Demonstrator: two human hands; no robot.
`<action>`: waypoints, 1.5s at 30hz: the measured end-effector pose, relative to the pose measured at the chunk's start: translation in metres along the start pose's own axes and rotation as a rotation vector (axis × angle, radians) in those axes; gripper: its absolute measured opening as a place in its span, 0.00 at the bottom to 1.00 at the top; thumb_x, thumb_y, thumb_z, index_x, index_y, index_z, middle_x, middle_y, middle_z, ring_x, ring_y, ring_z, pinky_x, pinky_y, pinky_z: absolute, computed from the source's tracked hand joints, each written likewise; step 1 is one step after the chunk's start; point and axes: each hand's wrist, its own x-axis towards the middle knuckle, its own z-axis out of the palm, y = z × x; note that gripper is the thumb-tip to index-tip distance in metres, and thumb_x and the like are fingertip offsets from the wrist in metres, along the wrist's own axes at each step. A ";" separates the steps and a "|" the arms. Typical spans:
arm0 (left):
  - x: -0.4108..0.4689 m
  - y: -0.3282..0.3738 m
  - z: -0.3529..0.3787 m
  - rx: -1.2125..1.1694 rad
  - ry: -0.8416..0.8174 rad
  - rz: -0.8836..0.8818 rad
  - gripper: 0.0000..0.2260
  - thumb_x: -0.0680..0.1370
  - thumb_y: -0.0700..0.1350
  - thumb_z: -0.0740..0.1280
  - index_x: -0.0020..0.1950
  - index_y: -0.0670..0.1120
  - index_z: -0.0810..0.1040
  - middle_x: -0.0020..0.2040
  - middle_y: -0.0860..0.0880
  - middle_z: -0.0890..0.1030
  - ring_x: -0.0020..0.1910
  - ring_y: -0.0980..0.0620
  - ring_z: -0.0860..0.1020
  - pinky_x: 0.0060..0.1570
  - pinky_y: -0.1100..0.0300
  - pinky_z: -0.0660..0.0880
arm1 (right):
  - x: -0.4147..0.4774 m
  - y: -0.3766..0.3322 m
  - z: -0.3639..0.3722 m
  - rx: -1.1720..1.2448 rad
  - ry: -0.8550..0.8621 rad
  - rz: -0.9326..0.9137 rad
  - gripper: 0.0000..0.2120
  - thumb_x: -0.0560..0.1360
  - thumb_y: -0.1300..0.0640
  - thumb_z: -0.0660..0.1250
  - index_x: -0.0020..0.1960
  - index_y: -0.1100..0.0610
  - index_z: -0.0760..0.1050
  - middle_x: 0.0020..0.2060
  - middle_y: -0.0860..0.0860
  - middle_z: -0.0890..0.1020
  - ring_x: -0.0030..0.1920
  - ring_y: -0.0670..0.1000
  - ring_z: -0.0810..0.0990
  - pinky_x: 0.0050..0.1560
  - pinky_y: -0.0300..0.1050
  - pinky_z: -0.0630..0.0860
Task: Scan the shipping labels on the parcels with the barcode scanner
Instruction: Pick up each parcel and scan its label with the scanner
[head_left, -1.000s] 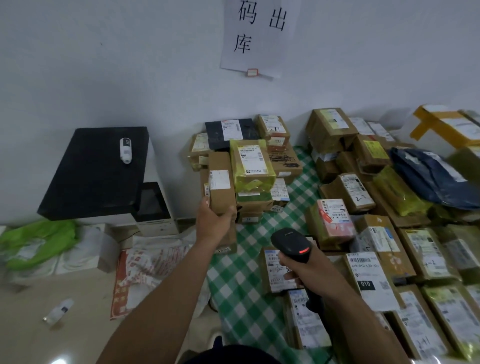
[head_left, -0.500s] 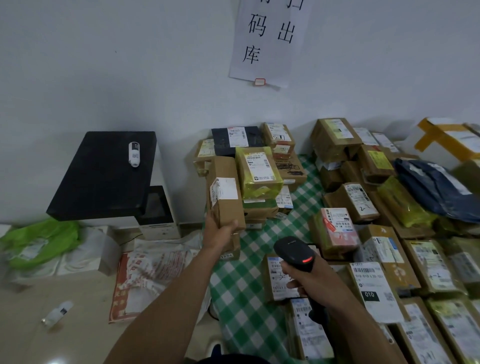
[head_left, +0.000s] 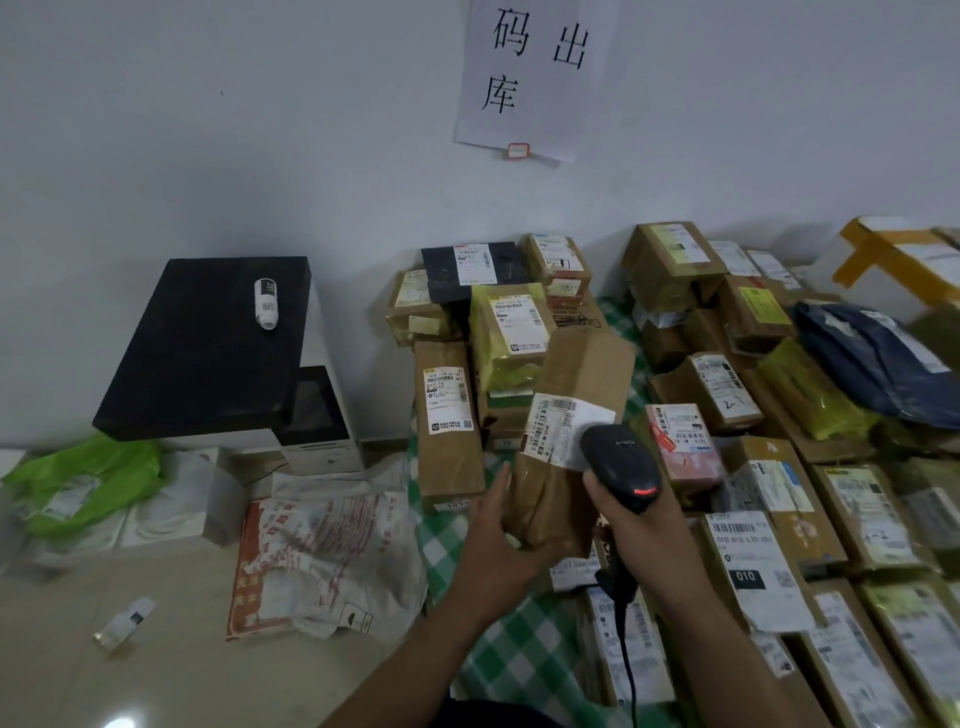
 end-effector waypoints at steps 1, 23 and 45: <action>-0.002 0.003 0.004 0.031 0.008 0.003 0.45 0.66 0.52 0.84 0.73 0.69 0.60 0.67 0.60 0.67 0.63 0.67 0.72 0.55 0.76 0.72 | -0.001 0.000 0.001 0.022 0.015 0.003 0.28 0.70 0.45 0.80 0.67 0.43 0.75 0.58 0.45 0.84 0.53 0.44 0.85 0.51 0.48 0.84; 0.027 0.042 -0.022 -0.149 -0.203 -0.093 0.26 0.78 0.54 0.69 0.72 0.72 0.65 0.65 0.58 0.77 0.58 0.60 0.79 0.53 0.59 0.79 | -0.015 -0.008 -0.024 -0.034 0.017 -0.046 0.18 0.73 0.55 0.79 0.57 0.41 0.80 0.49 0.44 0.88 0.50 0.47 0.87 0.56 0.56 0.83; 0.078 0.026 -0.059 0.578 -0.241 -0.037 0.28 0.81 0.54 0.69 0.79 0.68 0.63 0.65 0.54 0.82 0.60 0.55 0.81 0.65 0.49 0.77 | -0.031 -0.018 -0.028 -0.608 -0.207 -0.026 0.26 0.71 0.37 0.77 0.63 0.37 0.70 0.54 0.36 0.80 0.55 0.38 0.79 0.53 0.39 0.75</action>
